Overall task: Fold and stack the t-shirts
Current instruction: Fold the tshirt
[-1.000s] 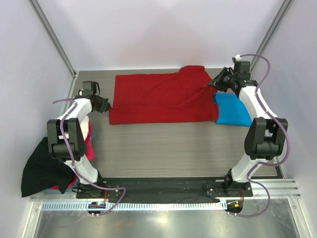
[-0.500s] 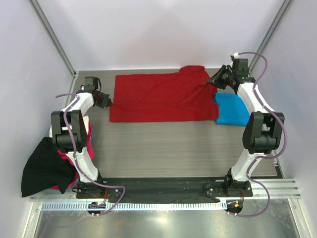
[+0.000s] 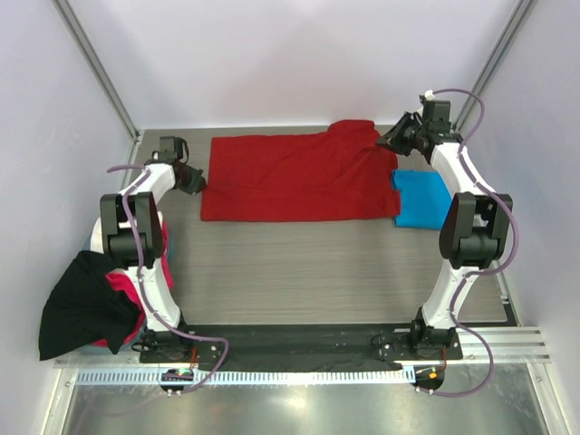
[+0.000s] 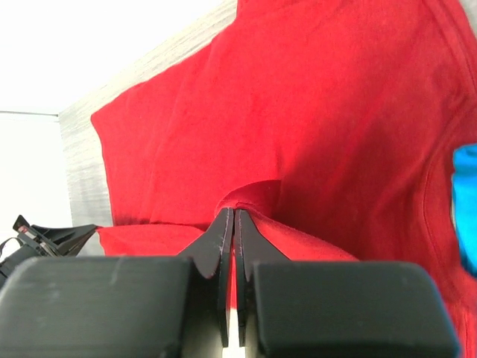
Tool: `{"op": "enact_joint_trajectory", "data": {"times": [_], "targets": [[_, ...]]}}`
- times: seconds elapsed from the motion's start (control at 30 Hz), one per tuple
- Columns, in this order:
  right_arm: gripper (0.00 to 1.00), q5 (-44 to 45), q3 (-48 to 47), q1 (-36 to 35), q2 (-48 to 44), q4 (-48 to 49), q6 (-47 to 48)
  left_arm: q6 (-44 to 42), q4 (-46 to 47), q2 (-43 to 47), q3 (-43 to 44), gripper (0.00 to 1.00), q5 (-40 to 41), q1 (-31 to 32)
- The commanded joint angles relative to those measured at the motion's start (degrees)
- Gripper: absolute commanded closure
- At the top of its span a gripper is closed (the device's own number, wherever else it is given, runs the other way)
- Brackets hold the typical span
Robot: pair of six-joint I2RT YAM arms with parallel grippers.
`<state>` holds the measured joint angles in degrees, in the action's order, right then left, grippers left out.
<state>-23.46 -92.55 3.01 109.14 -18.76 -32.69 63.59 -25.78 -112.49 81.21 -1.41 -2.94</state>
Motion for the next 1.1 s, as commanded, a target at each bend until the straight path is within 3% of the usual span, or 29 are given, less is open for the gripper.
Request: {"op": "enact_joint_trajectory", "data": {"times": [0.0, 0.03, 0.13, 0.2, 0.27, 0.37, 0.63, 0.8, 1.07], "targets": [[0.89, -0.62, -4.82, -0.02, 2.47, 2.15, -0.18, -1.89, -0.76, -2.29, 3.86, 1.00, 2.55, 0.04], [0.82, -0.62, -5.35, -0.02, 4.22, 2.15, -0.10, -3.11, -0.76, -3.60, 4.39, 0.99, 1.60, 0.04], [0.48, 0.52, -6.76, -0.02, 6.95, 2.06, 0.08, -4.88, 1.60, -5.02, 6.24, 0.71, -2.37, 0.13], [0.35, 1.57, -5.37, -0.02, 6.35, 2.06, 0.43, -5.58, 5.02, -2.66, 3.62, 0.56, -2.81, 0.13], [0.29, 3.42, -3.17, -0.02, 3.55, 2.15, 0.69, -6.28, 6.79, 1.54, 1.33, 0.41, -1.59, 0.21], [0.27, 7.28, 2.71, -0.02, -2.24, 2.33, 1.22, -7.16, 7.32, 5.25, -1.92, 0.36, -1.05, 0.74], [0.34, 15.19, 29.86, -1.07, -21.15, 9.88, -5.26, -4.80, 8.20, 19.83, -16.50, 0.37, 0.88, 2.24], [0.35, 18.62, 50.22, -2.39, -31.70, 25.49, -15.37, -0.85, 11.88, 25.82, -27.32, 0.43, 0.09, 2.50], [0.38, 27.15, 58.01, -7.57, -33.39, 33.44, -18.11, 1.27, 18.04, 31.09, -35.85, 0.47, 0.79, 4.96]]}}
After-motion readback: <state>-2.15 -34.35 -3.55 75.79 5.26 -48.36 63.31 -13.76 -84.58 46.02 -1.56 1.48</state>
